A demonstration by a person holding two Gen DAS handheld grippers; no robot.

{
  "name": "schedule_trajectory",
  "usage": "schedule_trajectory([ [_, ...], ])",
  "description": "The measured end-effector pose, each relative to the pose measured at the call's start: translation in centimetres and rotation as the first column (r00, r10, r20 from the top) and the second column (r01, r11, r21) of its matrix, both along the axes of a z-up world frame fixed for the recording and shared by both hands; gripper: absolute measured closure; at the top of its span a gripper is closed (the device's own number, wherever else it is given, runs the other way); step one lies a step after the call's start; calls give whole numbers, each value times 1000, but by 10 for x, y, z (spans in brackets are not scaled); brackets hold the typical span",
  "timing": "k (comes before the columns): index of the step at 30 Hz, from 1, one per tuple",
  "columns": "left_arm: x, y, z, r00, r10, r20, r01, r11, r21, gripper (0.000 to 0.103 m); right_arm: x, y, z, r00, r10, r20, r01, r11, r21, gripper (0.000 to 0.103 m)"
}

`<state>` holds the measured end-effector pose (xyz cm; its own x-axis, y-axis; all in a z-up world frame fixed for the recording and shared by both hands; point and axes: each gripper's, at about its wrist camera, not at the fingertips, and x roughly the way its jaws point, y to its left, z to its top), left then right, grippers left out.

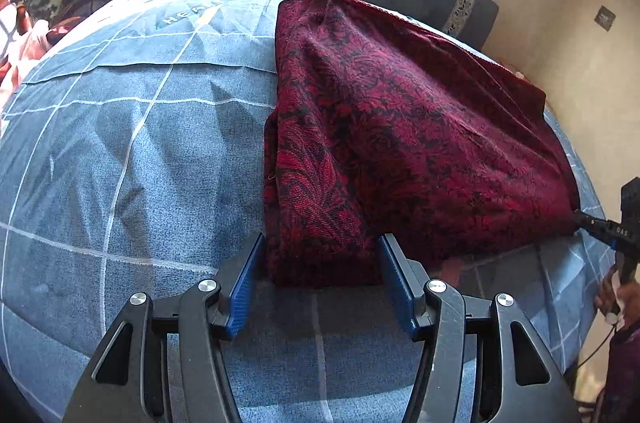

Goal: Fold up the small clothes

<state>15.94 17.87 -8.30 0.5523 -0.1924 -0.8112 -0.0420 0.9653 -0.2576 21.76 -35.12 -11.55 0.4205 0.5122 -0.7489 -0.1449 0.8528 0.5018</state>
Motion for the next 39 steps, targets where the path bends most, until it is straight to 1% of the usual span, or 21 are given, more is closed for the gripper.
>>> schedule_trajectory([
  [2,-4,1,11,999,40,-7,-40,999,0,45,-2,-2,14,999,-12,47,13,1000,-17,87],
  [3,-8,2,23,998,59,20,-59,998,-16,45,-2,-3,24,997,-19,81,21,1000,-19,87],
  [5,-13,-3,53,990,73,121,-70,997,-29,45,1,-5,51,988,-23,154,23,1000,2,85],
  [7,-9,-15,80,975,41,216,-39,999,-15,44,16,2,73,978,-2,207,6,1000,-17,85],
  [9,5,-30,99,959,-10,284,18,1000,-23,40,39,16,88,971,29,238,-18,999,-46,85],
  [12,39,-49,108,949,-61,310,84,995,-62,35,82,43,93,967,79,241,-57,994,-96,85],
  [14,64,-55,104,956,-71,286,103,990,-99,35,113,56,84,976,91,196,-75,993,-89,86],
  [16,93,-55,93,970,-63,235,96,987,-132,35,141,70,71,984,97,150,-78,989,-123,86],
  [18,119,-46,81,983,-20,185,48,988,-149,35,164,75,60,988,84,130,-66,989,-134,86],
  [20,137,-32,67,985,40,167,-12,985,-170,35,183,73,45,995,36,94,-24,992,-124,86],
  [21,143,-23,61,984,82,161,-54,984,-170,35,190,68,35,998,-4,67,11,994,-110,86],
  [23,155,-2,42,979,147,138,-120,975,-189,35,197,58,16,999,-50,20,51,998,-35,89],
  [25,163,11,22,979,185,84,-166,968,-190,35,196,52,4,997,-73,15,73,997,0,92],
  [26,164,15,13,979,191,70,-174,965,-194,35,195,51,3,997,-76,24,76,997,13,92],
  [27,162,16,9,979,188,81,-169,966,-196,35,194,50,2,997,-75,30,75,997,19,92],
  [28,159,13,8,977,180,110,-160,972,-170,35,193,49,2,997,-73,33,73,997,24,92],
  [30,158,1,7,980,143,139,-137,989,-54,35,194,48,-1,997,-73,35,72,997,28,95],
  [31,157,-5,5,981,126,147,-126,992,-6,35,195,48,-3,996,-77,32,77,997,23,97],
  [32,157,-9,6,981,126,150,-130,991,17,35,195,47,-4,996,-81,33,81,996,22,98],
  [37,160,-4,2,981,142,136,-143,990,4,35,192,60,1,994,-71,79,77,995,-68,100],
  [39,160,-3,4,980,139,139,-139,990,-8,35,195,59,1,995,-66,72,70,996,-54,99],
])
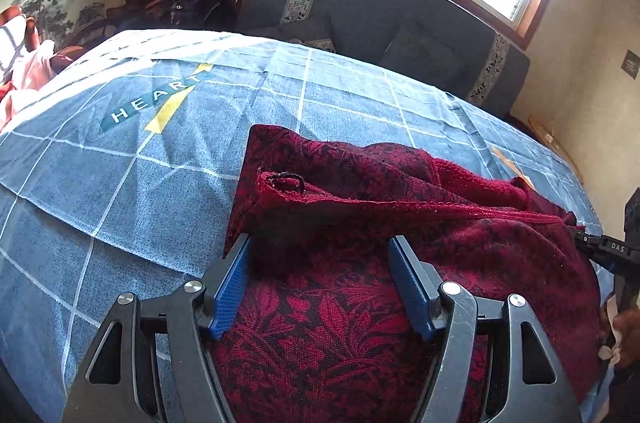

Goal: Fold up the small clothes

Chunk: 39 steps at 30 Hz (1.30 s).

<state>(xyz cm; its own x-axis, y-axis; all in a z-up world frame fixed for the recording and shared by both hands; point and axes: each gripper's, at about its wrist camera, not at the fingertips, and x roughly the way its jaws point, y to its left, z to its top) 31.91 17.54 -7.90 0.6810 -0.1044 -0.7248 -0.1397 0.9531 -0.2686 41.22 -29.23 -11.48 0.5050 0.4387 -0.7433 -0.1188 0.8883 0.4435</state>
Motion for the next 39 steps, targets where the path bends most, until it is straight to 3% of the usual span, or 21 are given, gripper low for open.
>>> schedule_trajectory([
  [4,-20,-3,20,998,-31,49,31,1000,-4,35,-5,-10,13,1000,-15,-8,16,996,88,85],
  [7,-50,-14,44,995,-25,98,20,998,55,33,-40,-8,50,990,-36,138,29,998,56,64],
  [11,-92,-33,69,988,-6,152,-25,979,203,11,-99,3,78,970,7,241,-46,987,157,45],
  [13,-111,-41,76,983,-5,183,-45,963,267,9,-130,18,81,960,56,275,-96,986,137,44],
  [17,-130,-60,78,984,2,177,-75,912,404,3,-183,61,75,931,178,317,-170,984,-54,44],
  [21,-139,-73,78,985,-10,172,-77,867,492,3,-209,97,62,916,255,309,-216,964,-156,44],
  [24,-143,-76,79,985,-17,174,-72,867,493,3,-214,120,54,909,293,296,-230,946,-230,44],
  [34,-144,-76,76,987,-16,158,-65,867,494,3,-205,140,26,925,308,222,-246,931,-268,43],
  [37,-140,-75,70,990,-18,138,-53,869,492,3,-201,141,24,931,305,200,-247,930,-271,34],
  [39,-135,-71,65,993,-36,113,-22,882,471,3,-197,145,20,935,310,170,-255,925,-282,33],
])
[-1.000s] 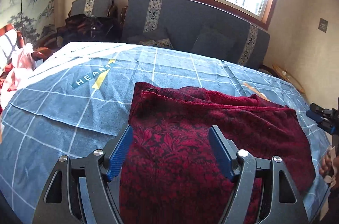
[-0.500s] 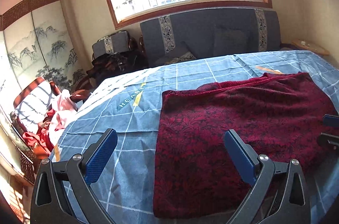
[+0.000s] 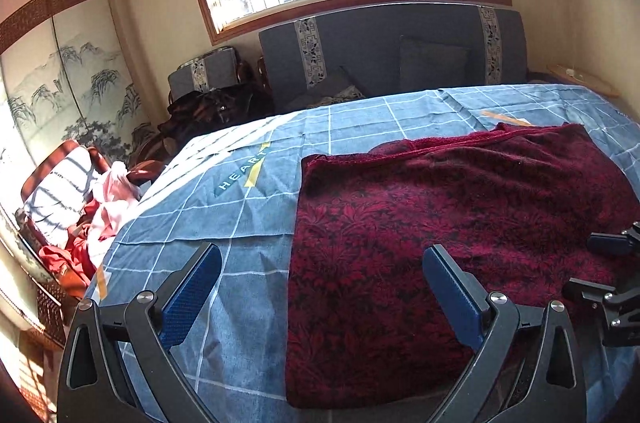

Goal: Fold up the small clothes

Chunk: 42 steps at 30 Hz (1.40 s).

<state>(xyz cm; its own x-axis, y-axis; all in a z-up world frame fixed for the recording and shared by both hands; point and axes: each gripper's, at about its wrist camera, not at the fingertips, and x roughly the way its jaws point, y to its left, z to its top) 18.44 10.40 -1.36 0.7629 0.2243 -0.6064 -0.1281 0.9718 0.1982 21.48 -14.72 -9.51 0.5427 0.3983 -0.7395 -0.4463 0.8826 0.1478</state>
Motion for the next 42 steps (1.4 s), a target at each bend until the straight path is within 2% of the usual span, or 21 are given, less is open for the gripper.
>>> schedule_trajectory([
  [2,7,8,-6,998,-55,-40,52,996,-70,3,1,3,-2,1000,9,-9,-9,1000,-15,28],
  [5,18,24,-15,988,-124,-89,105,977,-186,3,1,8,-4,1000,21,-12,-21,999,-39,24],
  [9,31,50,-26,967,-226,-121,176,928,-328,3,1,10,-4,999,41,-20,-42,999,-31,19],
  [12,41,70,-36,956,-257,-142,180,895,-407,3,3,6,-4,999,44,-33,-44,999,-1,17],
  [13,45,78,-40,952,-273,-139,185,873,-451,3,4,4,-4,998,44,-36,-43,999,10,17],
  [16,53,99,-49,940,-323,-108,199,778,-596,3,5,1,-4,998,45,-39,-43,999,31,15],
  [19,63,112,-58,931,-352,-97,198,709,-677,3,4,-1,-3,999,40,-38,-38,999,31,14],
  [22,76,119,-70,898,-433,-81,216,592,-777,3,3,0,-3,999,39,-33,-38,999,21,13],
  [23,80,121,-74,889,-451,-86,209,565,-798,3,4,1,-3,999,39,-32,-38,999,20,13],
  [26,92,127,-79,870,-486,-82,219,530,-819,3,4,1,-2,999,42,-36,-41,999,25,11],
  [28,99,130,-80,847,-528,-67,233,481,-845,3,5,1,-2,998,42,-39,-41,999,34,11],
  [29,102,129,-79,822,-567,-63,250,457,-853,3,5,0,-2,998,41,-40,-39,998,38,11],
  [32,113,120,-77,740,-669,-74,297,423,-856,3,6,0,-3,998,36,-43,-34,998,44,11],
  [33,116,119,-77,721,-690,-58,305,392,-868,3,6,0,-3,998,35,-45,-33,999,42,11],
  [34,118,121,-77,706,-707,-31,308,346,-886,3,6,1,-4,998,34,-47,-32,999,38,10],
  [35,120,124,-77,701,-713,-2,303,301,-904,3,6,1,-4,998,33,-47,-31,999,33,9],
  [36,123,129,-78,707,-707,27,286,252,-924,3,6,2,-4,998,32,-46,-31,999,28,9],
  [39,131,141,-78,740,-658,143,230,48,-972,3,6,4,-4,999,29,-44,-29,999,14,8],
  [40,131,142,-73,738,-649,188,253,8,-967,3,7,5,-4,999,29,-45,-28,1000,13,8],
  [41,131,141,-67,731,-648,216,285,2,-958,3,7,5,-4,999,28,-47,-28,1000,14,8],
  [42,130,138,-63,727,-653,213,311,37,-950,3,8,5,-4,998,27,-48,-27,999,17,8],
])
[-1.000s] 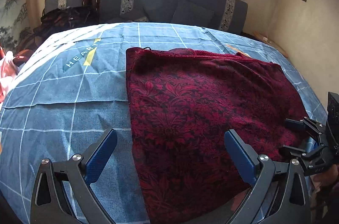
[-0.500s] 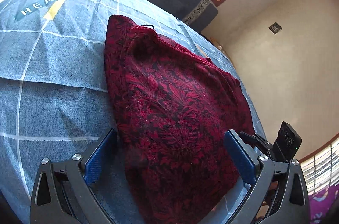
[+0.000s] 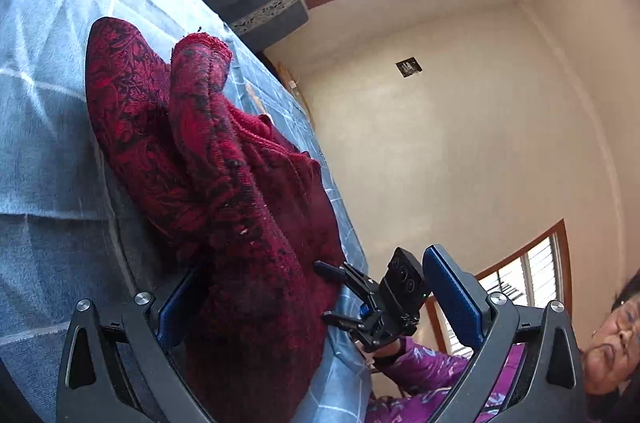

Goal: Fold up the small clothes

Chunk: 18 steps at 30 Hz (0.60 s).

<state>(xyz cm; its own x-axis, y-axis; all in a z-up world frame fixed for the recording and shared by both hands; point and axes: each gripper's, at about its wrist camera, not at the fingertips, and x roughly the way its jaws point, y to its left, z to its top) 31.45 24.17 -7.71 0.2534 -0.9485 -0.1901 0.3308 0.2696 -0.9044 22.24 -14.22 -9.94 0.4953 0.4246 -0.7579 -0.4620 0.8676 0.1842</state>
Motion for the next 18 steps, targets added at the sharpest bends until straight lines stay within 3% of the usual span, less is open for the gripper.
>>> schedule_trajectory([
  [3,2,-10,-3,1000,-20,2,20,988,156,3,1,0,0,1000,0,-4,0,1000,9,7],
  [7,0,-9,-8,999,-51,-2,51,983,179,3,0,1,0,1000,-2,-4,2,1000,8,7],
  [11,3,-11,-8,999,-38,-13,39,989,142,3,2,-1,0,1000,-6,-5,6,1000,7,7],
  [14,0,-17,2,999,-7,44,0,989,148,3,3,-1,0,1000,-6,-5,6,1000,10,7],
  [16,-3,-24,7,995,18,96,-38,977,208,3,2,-2,0,1000,-7,-7,8,1000,21,7],
  [18,-1,-29,1,997,22,79,-43,959,280,3,2,-4,-1,1000,-9,-10,9,999,30,7],
])
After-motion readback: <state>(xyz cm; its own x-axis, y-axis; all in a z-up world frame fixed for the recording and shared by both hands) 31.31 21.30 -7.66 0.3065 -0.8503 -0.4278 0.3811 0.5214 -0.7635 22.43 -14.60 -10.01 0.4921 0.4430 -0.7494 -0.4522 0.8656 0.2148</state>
